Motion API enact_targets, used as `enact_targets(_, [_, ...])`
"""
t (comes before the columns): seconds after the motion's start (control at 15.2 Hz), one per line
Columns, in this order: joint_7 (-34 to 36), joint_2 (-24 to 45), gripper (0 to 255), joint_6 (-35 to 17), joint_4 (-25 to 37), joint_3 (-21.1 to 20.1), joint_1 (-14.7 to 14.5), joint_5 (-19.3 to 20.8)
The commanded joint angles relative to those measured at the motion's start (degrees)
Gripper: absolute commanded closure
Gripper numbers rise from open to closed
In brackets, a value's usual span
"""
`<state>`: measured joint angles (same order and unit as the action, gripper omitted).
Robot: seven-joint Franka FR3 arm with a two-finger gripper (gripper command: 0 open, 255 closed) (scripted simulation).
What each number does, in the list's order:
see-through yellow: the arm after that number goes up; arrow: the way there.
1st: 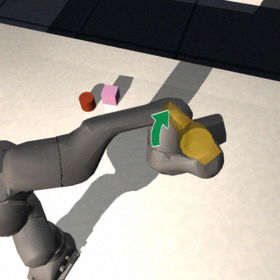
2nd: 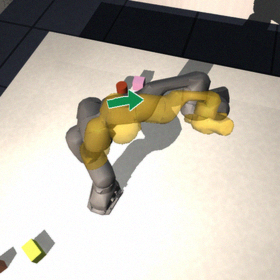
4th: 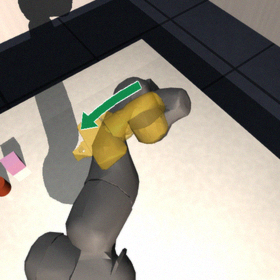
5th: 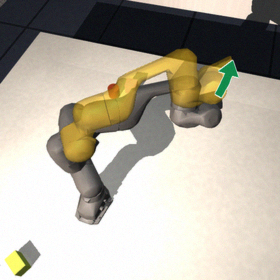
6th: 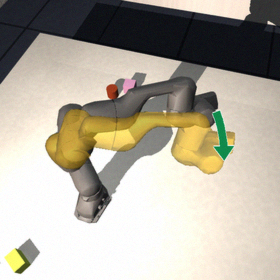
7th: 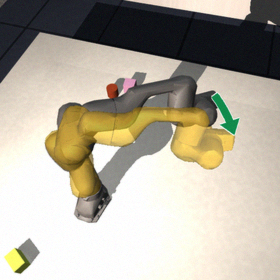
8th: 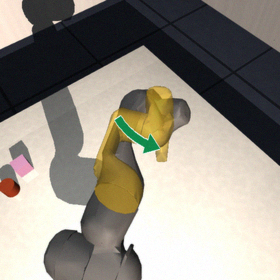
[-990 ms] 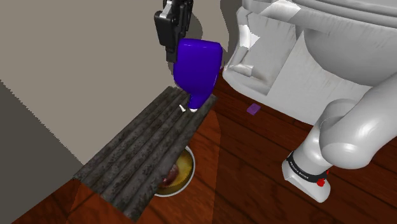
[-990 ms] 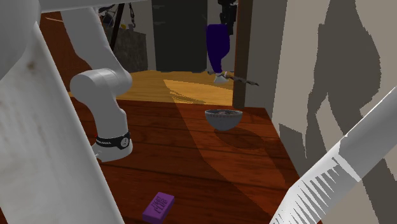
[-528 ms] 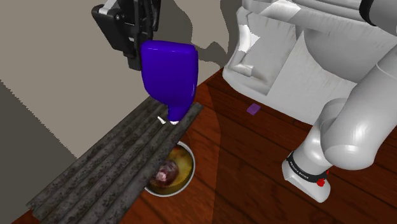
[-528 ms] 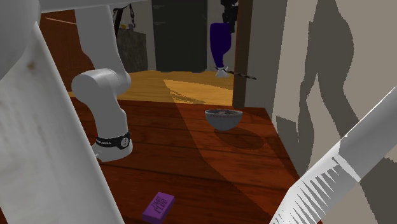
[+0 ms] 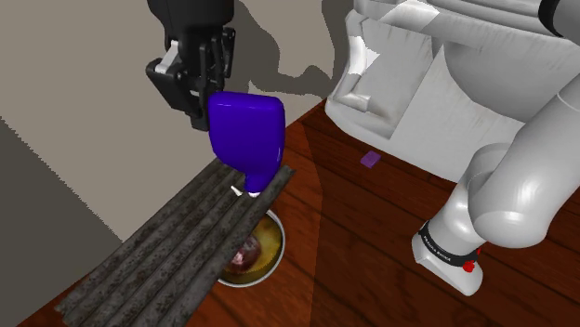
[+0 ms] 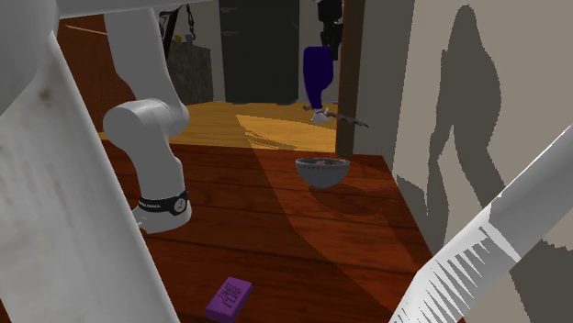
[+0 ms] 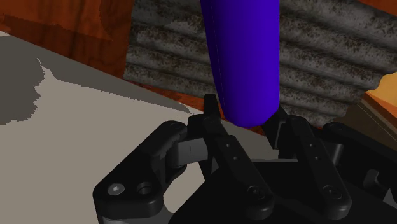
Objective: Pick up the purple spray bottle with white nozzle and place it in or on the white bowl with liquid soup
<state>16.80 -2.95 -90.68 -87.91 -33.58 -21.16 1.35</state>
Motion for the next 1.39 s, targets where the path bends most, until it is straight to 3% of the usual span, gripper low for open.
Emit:
enact_targets(0.0, [-0.24, -0.61, 255, -1.9, -2.33, 0.18, 0.12, -0.34])
enact_targets(1.32, [-0.81, -3.4, 255, -17.81, -20.57, 0.55, 0.12, -1.91])
